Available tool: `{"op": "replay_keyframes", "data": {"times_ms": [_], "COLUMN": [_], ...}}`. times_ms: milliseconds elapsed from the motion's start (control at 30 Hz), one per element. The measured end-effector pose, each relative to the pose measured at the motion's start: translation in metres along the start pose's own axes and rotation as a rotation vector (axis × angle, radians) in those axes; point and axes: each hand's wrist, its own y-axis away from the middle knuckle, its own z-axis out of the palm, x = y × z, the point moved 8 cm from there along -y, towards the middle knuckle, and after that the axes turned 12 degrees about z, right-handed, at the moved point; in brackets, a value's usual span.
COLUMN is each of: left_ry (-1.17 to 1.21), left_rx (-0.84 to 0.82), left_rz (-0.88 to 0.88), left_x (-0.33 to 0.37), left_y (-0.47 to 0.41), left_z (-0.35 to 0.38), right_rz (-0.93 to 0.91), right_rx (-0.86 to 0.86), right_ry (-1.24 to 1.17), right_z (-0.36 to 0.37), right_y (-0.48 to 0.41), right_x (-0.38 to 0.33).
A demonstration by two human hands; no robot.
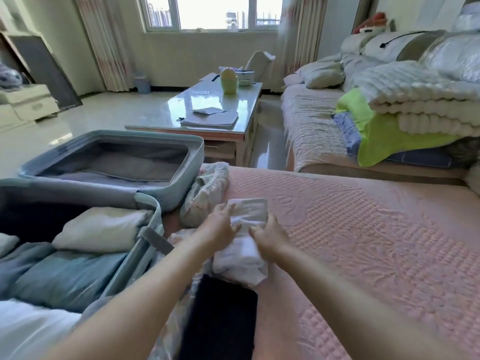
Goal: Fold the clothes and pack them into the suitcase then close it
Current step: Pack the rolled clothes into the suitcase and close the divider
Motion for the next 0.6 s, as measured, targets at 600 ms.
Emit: {"op": "replay_keyframes", "data": {"times_ms": [600], "left_ry": [-0.275], "left_rx": [0.034], "left_rz": [0.054], "left_x": [-0.008], "left_y": [0.043], "left_z": [-0.139], "right_rz": [-0.430], "right_rx": [-0.051], "right_ry": [1.011], "right_z": [0.029], "right_y": [0.050], "right_x": [-0.141]}}
